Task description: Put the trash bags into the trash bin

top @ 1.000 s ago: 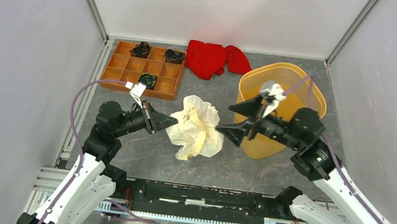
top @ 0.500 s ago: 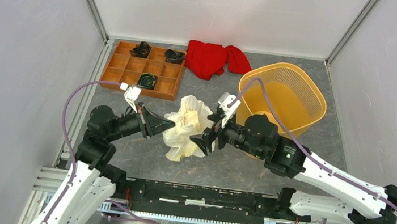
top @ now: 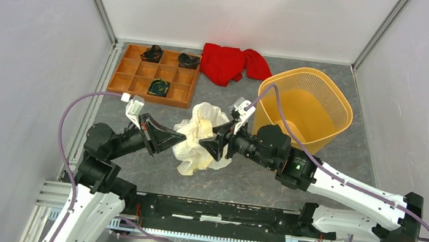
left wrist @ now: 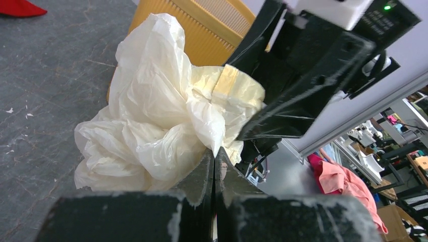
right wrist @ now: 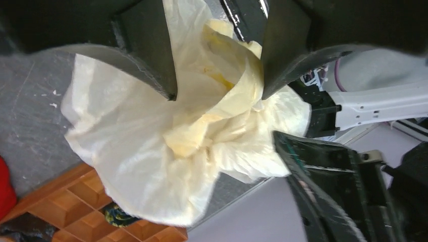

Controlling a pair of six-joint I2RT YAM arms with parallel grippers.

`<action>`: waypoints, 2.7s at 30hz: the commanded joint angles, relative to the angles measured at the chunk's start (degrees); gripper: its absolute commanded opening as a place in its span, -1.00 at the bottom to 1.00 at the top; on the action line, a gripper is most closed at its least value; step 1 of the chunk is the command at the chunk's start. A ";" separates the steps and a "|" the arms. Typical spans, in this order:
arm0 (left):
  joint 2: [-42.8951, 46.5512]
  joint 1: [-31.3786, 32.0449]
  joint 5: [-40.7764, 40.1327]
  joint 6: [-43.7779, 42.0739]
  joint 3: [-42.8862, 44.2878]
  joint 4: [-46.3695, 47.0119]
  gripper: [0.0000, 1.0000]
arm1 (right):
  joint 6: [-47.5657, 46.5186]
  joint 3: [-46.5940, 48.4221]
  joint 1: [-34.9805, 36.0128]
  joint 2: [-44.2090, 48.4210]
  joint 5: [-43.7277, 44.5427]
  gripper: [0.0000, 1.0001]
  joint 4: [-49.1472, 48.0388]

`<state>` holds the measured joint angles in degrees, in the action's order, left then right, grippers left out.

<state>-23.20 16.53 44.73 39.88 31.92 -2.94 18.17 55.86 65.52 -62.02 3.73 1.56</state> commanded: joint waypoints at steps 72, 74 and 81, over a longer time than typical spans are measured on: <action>-23.24 35.54 -61.37 -3.26 11.50 -20.13 -0.95 | 41.24 0.12 -0.01 -3.07 32.28 -0.59 2.89; -22.00 35.50 -61.62 -3.78 13.18 -22.78 -0.96 | 33.79 -0.32 0.04 -2.49 32.53 -0.29 1.90; -16.81 35.48 -58.76 -5.23 17.70 -30.49 -0.96 | -1.19 -4.36 0.00 5.60 18.33 0.57 -4.41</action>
<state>-42.02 51.88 -14.37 36.91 45.01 -29.04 39.07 52.60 65.52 -61.82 31.48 2.94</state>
